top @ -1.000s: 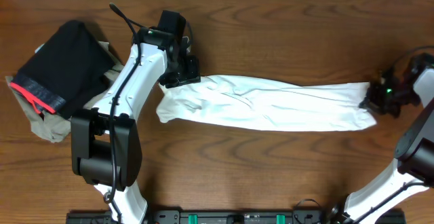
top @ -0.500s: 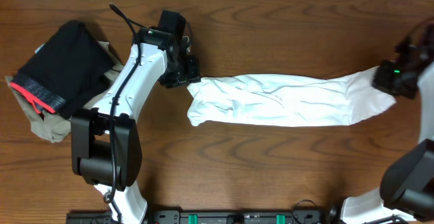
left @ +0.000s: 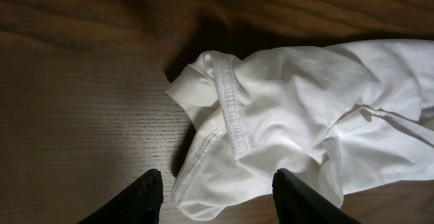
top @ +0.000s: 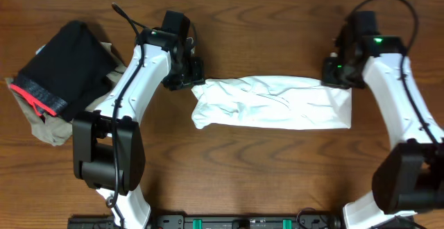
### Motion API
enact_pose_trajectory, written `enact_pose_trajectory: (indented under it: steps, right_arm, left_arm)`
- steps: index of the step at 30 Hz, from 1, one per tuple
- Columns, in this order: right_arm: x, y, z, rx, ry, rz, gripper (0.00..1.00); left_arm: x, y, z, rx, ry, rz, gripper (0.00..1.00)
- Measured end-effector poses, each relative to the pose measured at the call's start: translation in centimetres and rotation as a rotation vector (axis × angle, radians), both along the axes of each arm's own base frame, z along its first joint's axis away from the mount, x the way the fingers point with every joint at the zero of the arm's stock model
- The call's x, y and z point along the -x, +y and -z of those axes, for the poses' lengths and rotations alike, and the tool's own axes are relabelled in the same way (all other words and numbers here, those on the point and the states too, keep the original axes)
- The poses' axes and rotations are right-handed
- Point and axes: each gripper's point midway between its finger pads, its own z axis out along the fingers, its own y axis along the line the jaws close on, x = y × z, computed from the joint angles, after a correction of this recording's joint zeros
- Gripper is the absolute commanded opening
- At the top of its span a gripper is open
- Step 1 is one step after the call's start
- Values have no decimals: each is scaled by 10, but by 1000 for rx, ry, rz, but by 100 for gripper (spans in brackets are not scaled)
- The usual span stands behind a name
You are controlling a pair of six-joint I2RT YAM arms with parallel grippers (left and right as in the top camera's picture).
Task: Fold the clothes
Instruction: 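Fold the right end leftward toward the center with the right gripper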
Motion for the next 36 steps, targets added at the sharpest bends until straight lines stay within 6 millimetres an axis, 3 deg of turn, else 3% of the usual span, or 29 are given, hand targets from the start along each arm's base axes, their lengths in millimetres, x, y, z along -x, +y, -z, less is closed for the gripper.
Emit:
enact_pose_trajectory:
  steps: [6, 14, 16, 21, 31, 36]
  right_arm:
    - [2, 30, 29, 11, 78, -42, 1]
    - [6, 55, 65, 32, 154, -95, 1]
    - [5, 59, 68, 36, 154, -107, 2]
    - [5, 66, 68, 36, 146, -114, 14]
    - [-2, 72, 68, 31, 111, -146, 11]
    - [-8, 96, 65, -77, 77, -300, 14]
  left_arm:
    - [0, 0, 0, 0, 0, 0, 55]
    - [0, 0, 0, 0, 0, 0, 55]
    - [0, 0, 0, 0, 0, 0, 55]
    - [0, 0, 0, 0, 0, 0, 55]
    - [0, 0, 0, 0, 0, 0, 55]
    - [0, 0, 0, 0, 1, -1, 56]
